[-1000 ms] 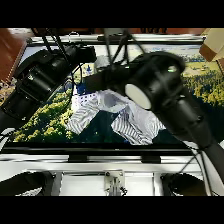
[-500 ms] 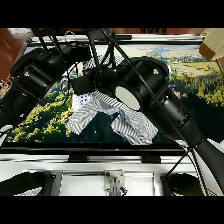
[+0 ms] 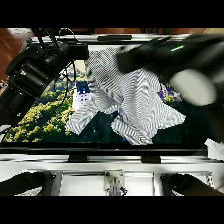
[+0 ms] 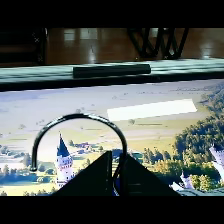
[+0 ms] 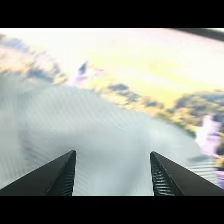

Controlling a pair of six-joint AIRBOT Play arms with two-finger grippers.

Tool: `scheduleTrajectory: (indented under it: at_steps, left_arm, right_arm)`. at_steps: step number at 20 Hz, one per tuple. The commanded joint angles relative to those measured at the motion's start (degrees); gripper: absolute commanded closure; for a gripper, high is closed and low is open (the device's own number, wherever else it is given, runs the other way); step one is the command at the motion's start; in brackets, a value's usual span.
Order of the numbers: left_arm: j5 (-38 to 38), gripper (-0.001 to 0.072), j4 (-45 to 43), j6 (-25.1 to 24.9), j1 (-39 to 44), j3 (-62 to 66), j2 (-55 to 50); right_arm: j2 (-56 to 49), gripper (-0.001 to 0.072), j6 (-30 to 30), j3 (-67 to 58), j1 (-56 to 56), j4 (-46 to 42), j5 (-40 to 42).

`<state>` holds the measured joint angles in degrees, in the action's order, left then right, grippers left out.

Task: Fold the shirts.

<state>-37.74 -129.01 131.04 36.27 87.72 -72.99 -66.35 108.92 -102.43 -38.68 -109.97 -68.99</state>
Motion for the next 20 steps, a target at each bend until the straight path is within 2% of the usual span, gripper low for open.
scheduleTrajectory:
  at_steps: [1, 3, 5, 7, 8, 9, 10, 11, 16, 20]
  left_arm:
    - [1.29, 0.0657, 0.02, -2.91, 0.17, 0.07, 0.61]
    - [3.13, 0.0657, 0.0, -3.04, 0.5, 0.07, 0.85]
    - [3.5, 0.0657, 0.02, -6.73, 0.72, 0.07, 0.9]
    - [3.48, 0.0657, 0.09, -12.44, 0.92, 0.07, 0.92]
    - [3.45, 0.0657, 0.24, -15.04, 1.05, 0.07, 1.01]
    - [3.45, 0.0657, 0.28, -16.28, 1.2, 0.07, 1.09]
    - [3.3, 0.0657, 0.66, -17.68, 1.38, 0.07, 1.09]
    - [2.86, 0.0657, 0.7, -18.78, 1.62, 0.07, 1.09]
    - [2.67, 0.0657, 0.7, -18.97, 2.21, 0.04, 1.09]
    - [2.64, 0.0657, 0.68, -18.99, 2.67, 0.04, 1.09]
  right_arm:
    - [3.96, 0.0145, -7.85, 0.0, 18.75, 14.58, -1.38]
    - [1.66, 0.0145, -16.9, 0.0, 30.42, 30.32, -3.78]
    - [-2.08, 0.0145, -27.39, 0.0, 36.22, 39.41, -6.43]
    - [-5.57, 0.0145, -44.92, 0.0, 36.3, 41.53, -7.78]
    - [-7.52, 0.0145, -58.34, 0.0, 34.99, 42.66, -9.09]
    - [-8.83, 0.0146, -67.82, 0.0, 33.44, 43.58, -10.21]
    - [-9.94, 0.0147, -76.19, 0.0, 31.76, 45.31, -10.58]
    - [-10.64, 0.0147, -80.65, 0.0, 30.23, 47.5, -10.21]
    - [-11.63, 0.0147, -85.09, 0.0, 25.14, 47.82, -3.48]
    - [-12.61, 0.0147, -85.11, 0.0, 24.57, 49.05, -5.31]
